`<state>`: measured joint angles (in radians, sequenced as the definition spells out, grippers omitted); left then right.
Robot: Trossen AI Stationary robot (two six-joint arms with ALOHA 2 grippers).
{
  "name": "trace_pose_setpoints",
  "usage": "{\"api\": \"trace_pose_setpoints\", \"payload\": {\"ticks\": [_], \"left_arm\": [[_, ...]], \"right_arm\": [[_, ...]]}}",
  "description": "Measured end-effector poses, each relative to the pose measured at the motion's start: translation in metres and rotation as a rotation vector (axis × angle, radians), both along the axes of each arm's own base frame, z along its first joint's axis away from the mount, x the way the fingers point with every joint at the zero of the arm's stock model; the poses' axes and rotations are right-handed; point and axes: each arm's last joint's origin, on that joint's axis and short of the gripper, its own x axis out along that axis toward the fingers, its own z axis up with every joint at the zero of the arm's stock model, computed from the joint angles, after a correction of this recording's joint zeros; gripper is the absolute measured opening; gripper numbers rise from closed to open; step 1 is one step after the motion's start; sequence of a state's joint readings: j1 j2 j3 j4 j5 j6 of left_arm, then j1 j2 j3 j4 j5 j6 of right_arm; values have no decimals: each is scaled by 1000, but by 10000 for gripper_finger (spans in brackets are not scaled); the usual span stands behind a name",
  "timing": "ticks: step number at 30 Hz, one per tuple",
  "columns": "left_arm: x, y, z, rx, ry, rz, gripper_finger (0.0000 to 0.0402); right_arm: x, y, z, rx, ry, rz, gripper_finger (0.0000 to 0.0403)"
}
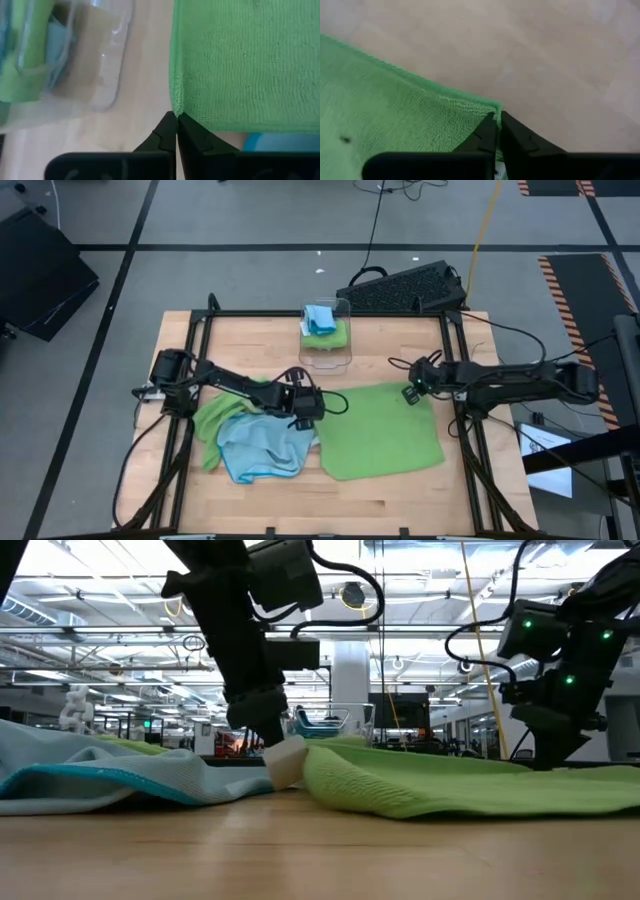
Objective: Fold microfiber towels
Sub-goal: Fold the right green towel
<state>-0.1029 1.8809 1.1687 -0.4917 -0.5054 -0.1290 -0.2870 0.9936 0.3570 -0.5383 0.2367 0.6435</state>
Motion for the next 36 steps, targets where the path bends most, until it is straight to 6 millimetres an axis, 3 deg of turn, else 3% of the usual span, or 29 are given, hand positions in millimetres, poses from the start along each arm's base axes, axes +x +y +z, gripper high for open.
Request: {"api": "trace_pose_setpoints", "payload": {"ticks": [10,23,36], "left_arm": [[10,2,11,74,-71,-117,4],[0,-6,58,117,-175,-219,11],[-17,-61,61,28,-146,-394,10]], "right_arm": [[-2,23,13,-19,-117,67,3],[1,32,42,-275,-106,187,1],[-2,60,44,-147,-216,278,0]]}}
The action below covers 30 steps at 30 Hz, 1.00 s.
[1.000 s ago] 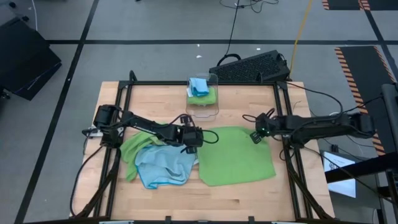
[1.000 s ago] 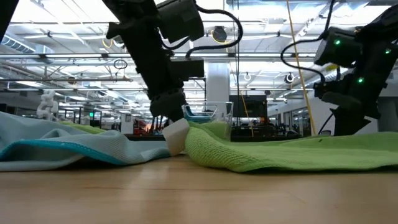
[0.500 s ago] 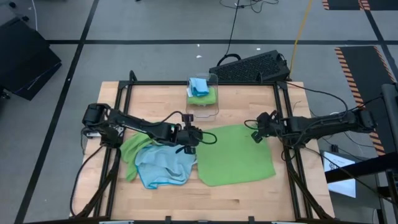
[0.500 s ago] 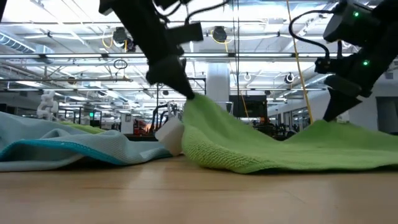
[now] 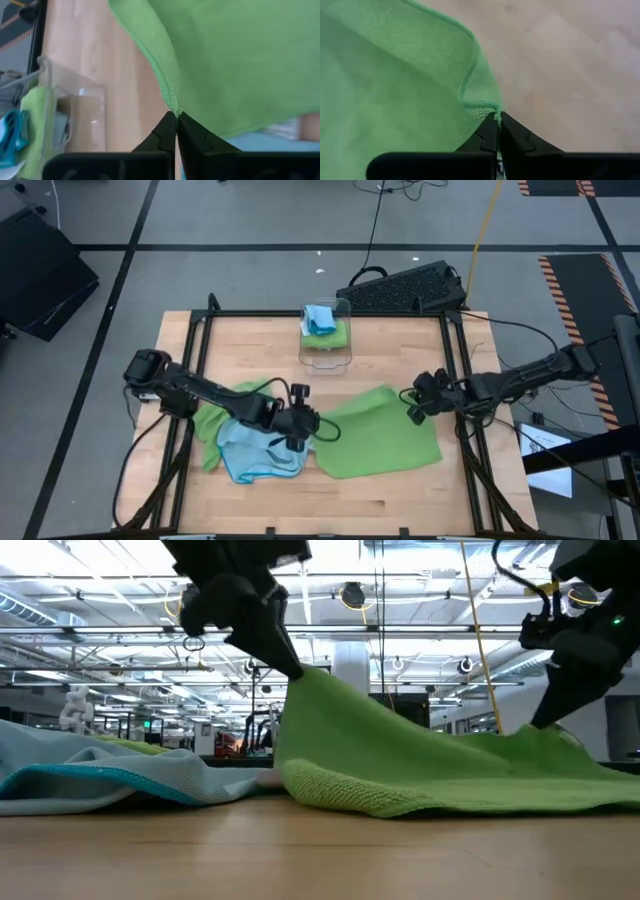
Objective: Fold microfiber towels
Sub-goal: Fold the right green towel
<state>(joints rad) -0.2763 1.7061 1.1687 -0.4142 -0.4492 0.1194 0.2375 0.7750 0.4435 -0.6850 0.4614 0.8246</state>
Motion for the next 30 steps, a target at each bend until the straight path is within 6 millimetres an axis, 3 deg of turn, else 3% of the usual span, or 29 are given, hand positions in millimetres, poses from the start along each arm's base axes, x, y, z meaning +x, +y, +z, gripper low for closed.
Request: {"api": "trace_pose_setpoints", "payload": {"ticks": [5,10,15,30], "left_arm": [[-3,-13,0,-82,-8,-1,7],[-9,-31,-1,-108,-8,-45,8],[-12,-45,0,-124,-26,-72,9],[-14,-69,-2,-265,-79,-82,13]], "right_arm": [[-6,9,4,74,67,55,0],[-15,15,26,142,164,56,0],[-10,25,47,263,115,150,0],[-16,47,32,453,203,196,0]]}}
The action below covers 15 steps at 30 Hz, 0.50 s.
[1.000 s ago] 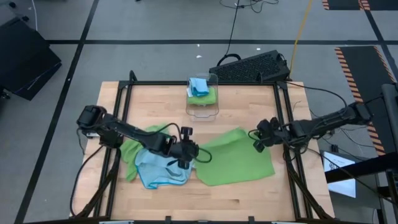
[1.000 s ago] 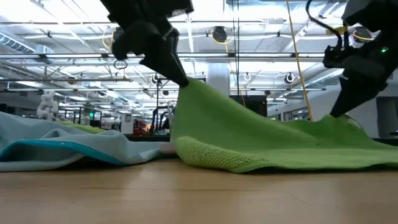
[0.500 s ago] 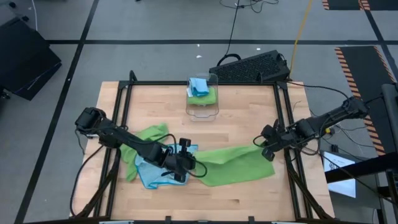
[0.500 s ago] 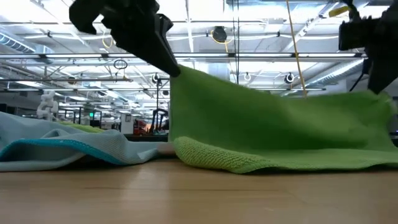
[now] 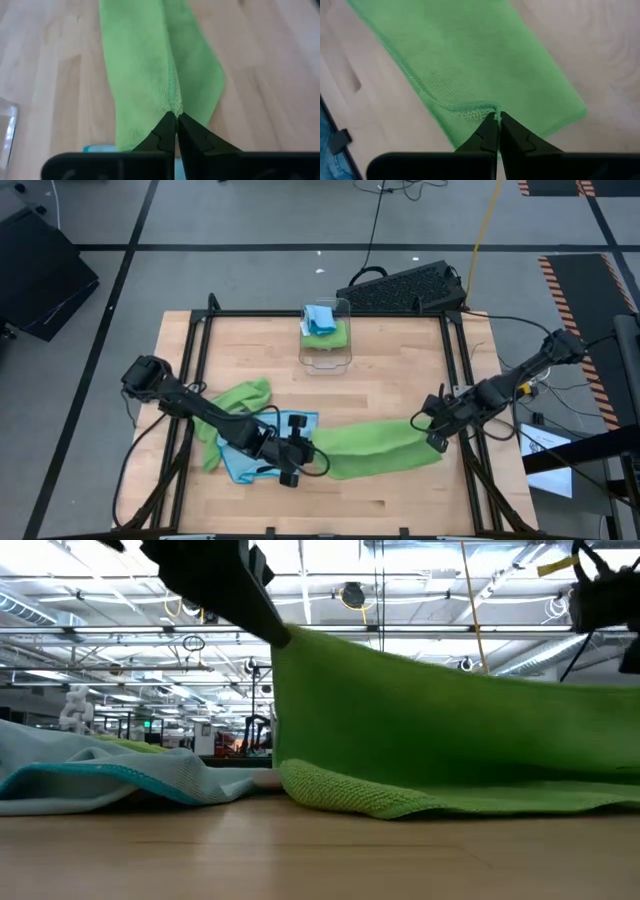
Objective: Fold microfiber towels
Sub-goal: Fold the right green towel
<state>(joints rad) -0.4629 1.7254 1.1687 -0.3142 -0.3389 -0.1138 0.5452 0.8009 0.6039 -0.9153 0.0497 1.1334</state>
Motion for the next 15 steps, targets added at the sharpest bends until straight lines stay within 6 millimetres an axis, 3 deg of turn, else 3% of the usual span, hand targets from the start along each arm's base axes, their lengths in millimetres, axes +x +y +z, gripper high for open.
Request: {"api": "trace_pose_setpoints", "payload": {"ticks": [7,15], "left_arm": [[9,-5,-19,-2,10,1,11],[12,-6,-28,-55,36,22,5]], "right_arm": [[-4,0,-24,19,33,3,0],[-5,0,-28,51,66,25,0]]}}
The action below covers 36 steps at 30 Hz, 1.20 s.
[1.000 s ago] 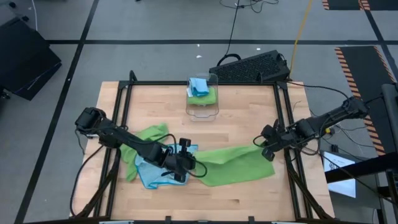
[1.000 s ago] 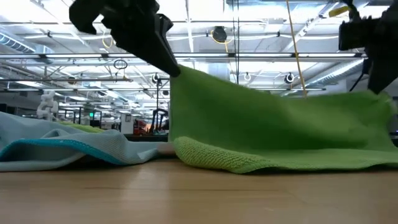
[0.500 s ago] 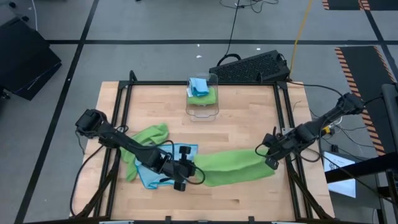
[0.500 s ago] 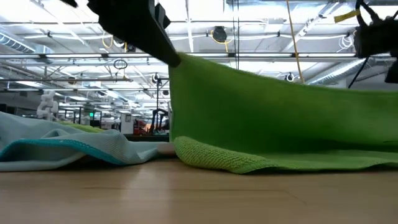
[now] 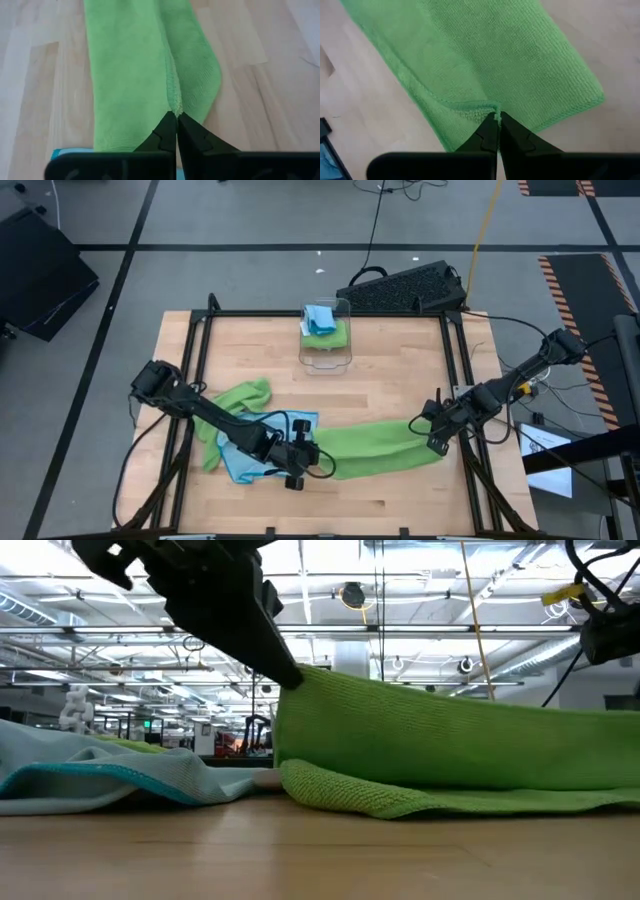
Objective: Fold microfiber towels
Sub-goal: Fold the right green towel
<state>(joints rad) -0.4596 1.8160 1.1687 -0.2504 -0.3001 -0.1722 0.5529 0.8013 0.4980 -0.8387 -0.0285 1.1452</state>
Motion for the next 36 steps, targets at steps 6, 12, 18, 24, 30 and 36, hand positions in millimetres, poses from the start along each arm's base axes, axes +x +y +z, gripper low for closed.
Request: {"api": "trace_pose_setpoints", "payload": {"ticks": [6,12,18,24,30,36], "left_arm": [[1,-2,0,-16,-14,2,18],[6,-4,-14,-27,11,-3,5],[7,-4,-15,-36,8,-1,20],[8,-5,-14,-58,-3,-14,7],[8,-5,-14,-100,1,22,24],[8,-6,-13,-159,-3,83,99]], "right_arm": [[0,0,0,-8,-3,16,3],[-2,0,-16,32,12,26,11],[-3,3,-32,132,9,52,12],[-3,3,-34,140,8,55,13],[-1,6,-32,202,2,79,34],[-2,7,-31,247,31,102,96]]}}
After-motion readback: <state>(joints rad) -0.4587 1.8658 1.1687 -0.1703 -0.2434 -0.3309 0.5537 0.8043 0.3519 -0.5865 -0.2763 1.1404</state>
